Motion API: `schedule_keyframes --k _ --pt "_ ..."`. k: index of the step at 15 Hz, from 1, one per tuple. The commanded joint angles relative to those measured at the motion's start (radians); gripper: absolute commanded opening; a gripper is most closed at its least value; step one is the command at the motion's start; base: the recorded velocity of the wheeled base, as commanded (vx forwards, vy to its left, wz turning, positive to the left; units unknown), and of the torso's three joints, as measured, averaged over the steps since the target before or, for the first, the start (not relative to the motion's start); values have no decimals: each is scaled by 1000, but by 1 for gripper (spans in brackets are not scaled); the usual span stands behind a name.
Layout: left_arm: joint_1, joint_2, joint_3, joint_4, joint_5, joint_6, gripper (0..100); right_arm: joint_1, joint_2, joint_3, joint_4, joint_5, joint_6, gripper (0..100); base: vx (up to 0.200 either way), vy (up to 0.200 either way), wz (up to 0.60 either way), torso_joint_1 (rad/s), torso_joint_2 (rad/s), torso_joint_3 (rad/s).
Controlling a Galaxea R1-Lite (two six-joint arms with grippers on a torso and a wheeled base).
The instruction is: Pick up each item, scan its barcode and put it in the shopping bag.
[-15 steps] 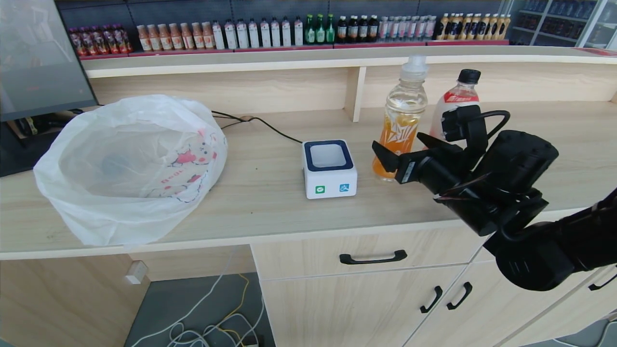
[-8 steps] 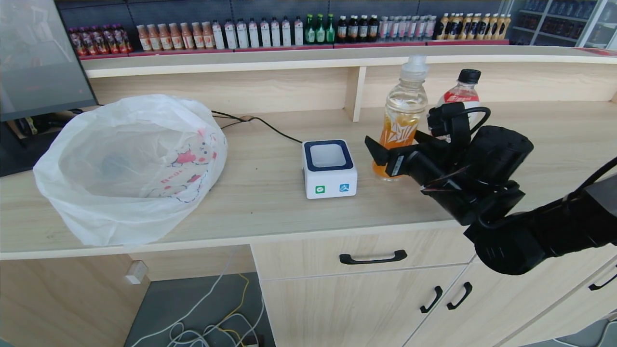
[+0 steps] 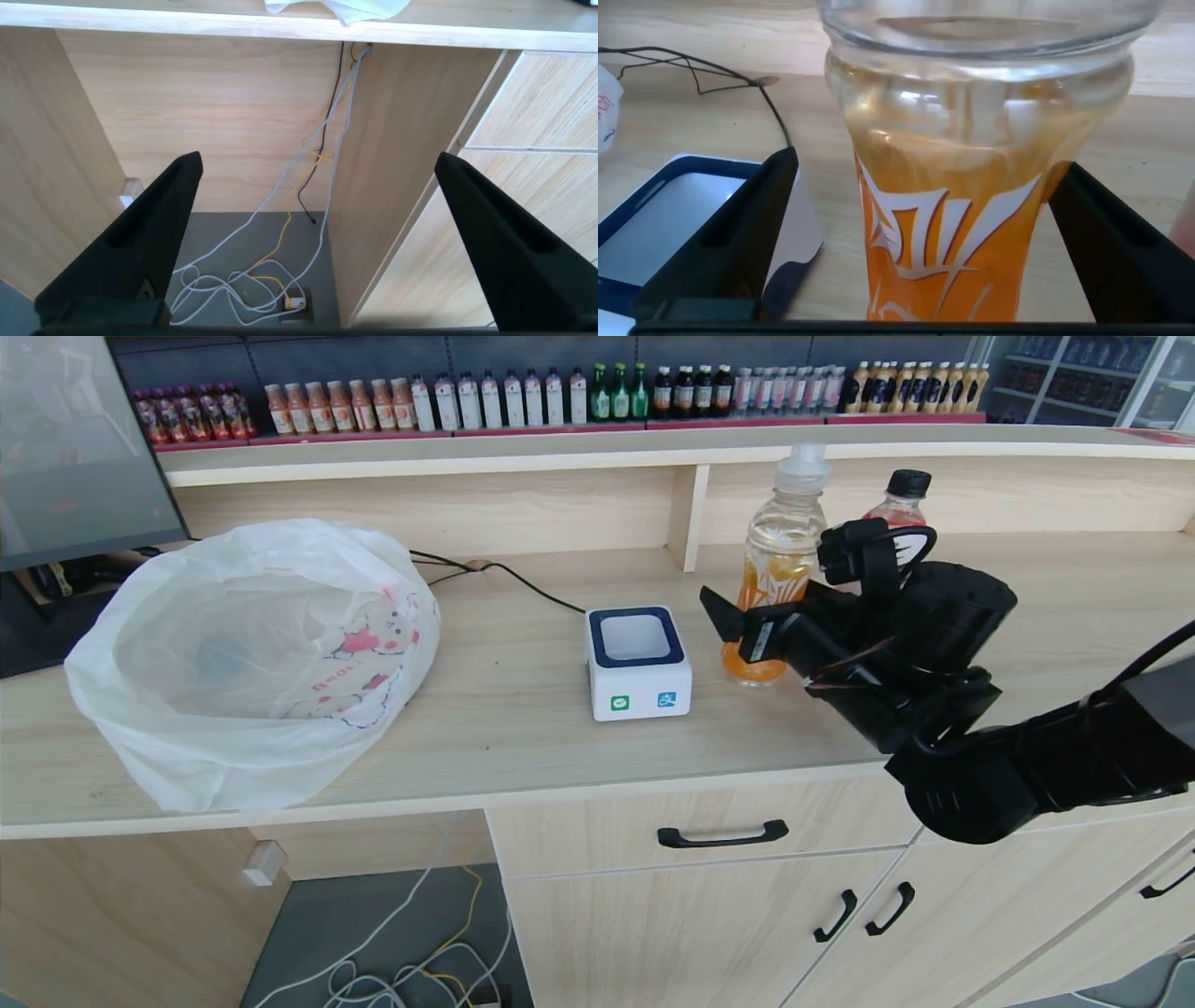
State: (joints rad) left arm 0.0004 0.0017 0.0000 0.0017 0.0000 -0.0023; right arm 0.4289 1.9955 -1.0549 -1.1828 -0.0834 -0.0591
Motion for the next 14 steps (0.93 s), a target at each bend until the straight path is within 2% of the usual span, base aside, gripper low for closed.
schedule_keyframes --k 1,7,14 --pt "1 0 0 0 0 -1 100 1 9 -14 0 1 -1 100 0 0 0 0 0 0" --pt "1 0 0 0 0 -1 100 -1 20 -86 69 1 -1 100 0 0 0 0 0 0" --pt "0 0 0 0 0 -1 100 -1 20 -88 74 5 1 100 0 0 0 0 0 0"
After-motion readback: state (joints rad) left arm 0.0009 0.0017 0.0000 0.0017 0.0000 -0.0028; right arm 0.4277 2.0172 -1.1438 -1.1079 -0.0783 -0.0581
